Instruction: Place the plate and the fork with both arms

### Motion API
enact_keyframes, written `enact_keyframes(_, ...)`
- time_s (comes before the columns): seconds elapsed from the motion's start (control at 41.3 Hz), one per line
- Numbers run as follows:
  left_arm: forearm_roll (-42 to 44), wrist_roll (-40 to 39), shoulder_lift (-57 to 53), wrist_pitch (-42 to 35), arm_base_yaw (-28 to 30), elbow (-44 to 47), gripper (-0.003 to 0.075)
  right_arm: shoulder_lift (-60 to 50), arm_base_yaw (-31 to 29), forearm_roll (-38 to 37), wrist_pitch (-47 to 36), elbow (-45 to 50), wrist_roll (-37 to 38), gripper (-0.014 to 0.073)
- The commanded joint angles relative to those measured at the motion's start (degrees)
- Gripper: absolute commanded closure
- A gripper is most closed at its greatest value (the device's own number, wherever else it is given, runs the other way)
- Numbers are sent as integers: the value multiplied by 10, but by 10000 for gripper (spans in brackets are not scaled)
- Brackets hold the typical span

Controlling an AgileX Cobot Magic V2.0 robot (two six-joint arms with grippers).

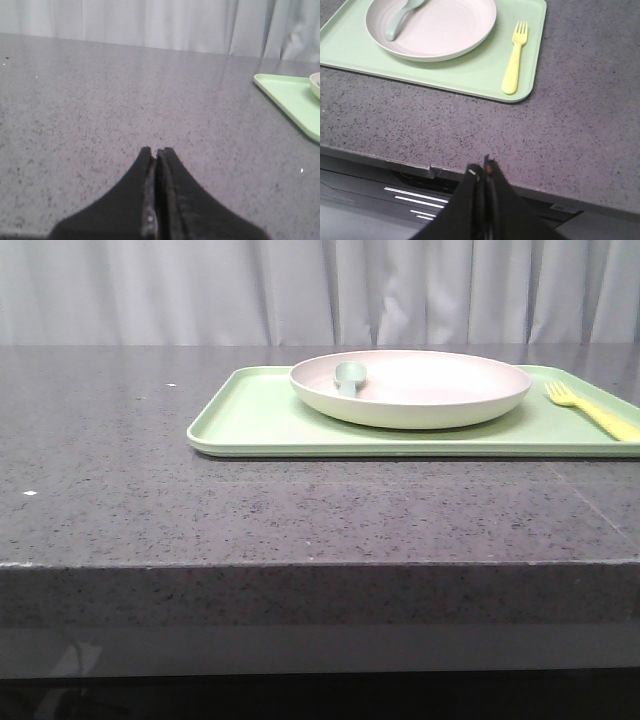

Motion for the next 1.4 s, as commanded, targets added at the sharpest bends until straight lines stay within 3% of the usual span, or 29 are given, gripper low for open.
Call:
enact_keyframes(0.0,1,-12,-15,-81,-4,5,741,3,1,-6,-42,-13,-1,662)
enact_keyframes(1.307,1,-12,-14,-91,-3,5,741,3,1,-6,-42,-13,-1,662)
enact_keyframes(1.38,1,-12,-14,-91,-3,5,741,-8,1,-28,-77,4,-1,662)
